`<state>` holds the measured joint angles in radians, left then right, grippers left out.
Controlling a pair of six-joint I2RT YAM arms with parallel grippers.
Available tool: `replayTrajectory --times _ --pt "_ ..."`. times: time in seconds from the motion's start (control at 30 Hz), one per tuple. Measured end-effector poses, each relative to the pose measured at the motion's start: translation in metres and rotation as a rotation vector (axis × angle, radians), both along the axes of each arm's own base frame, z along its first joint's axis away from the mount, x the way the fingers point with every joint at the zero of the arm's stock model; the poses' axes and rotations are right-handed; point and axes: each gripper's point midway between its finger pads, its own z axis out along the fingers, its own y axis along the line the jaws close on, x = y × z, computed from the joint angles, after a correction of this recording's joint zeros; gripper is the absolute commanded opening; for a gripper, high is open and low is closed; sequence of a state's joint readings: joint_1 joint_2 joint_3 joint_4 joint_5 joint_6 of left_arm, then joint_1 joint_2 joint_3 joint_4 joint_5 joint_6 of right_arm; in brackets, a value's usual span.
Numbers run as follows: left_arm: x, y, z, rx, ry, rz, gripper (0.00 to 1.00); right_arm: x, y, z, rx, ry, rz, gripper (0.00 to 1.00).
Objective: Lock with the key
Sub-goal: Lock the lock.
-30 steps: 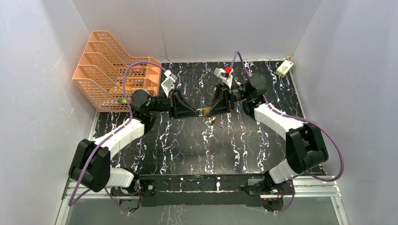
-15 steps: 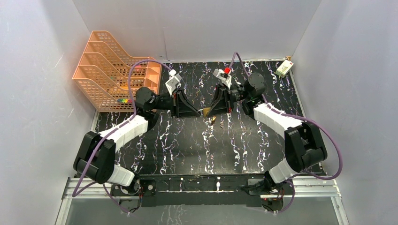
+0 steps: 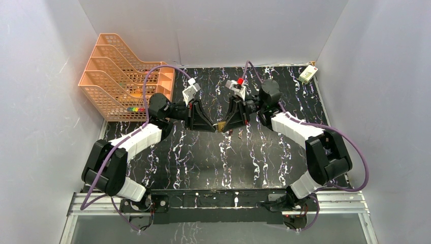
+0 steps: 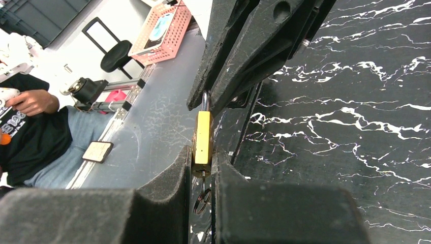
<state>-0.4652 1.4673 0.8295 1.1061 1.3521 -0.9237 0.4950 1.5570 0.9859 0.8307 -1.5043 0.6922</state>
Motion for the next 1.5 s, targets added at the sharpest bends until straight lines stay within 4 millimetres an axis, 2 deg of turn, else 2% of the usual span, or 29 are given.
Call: replayTrajectory --times 0.7,1.5 --pt "-0.0079 0.0040 -0.0079 0.022 0.024 -0.026 0.00 -0.0063 0.0048 -0.0060 -0.018 0.032 0.029 0.00" --pt "-0.0069 0.0039 -0.0031 0.005 0.017 0.010 0.00 -0.0029 0.0071 0.0035 -0.021 0.038 0.029 0.00"
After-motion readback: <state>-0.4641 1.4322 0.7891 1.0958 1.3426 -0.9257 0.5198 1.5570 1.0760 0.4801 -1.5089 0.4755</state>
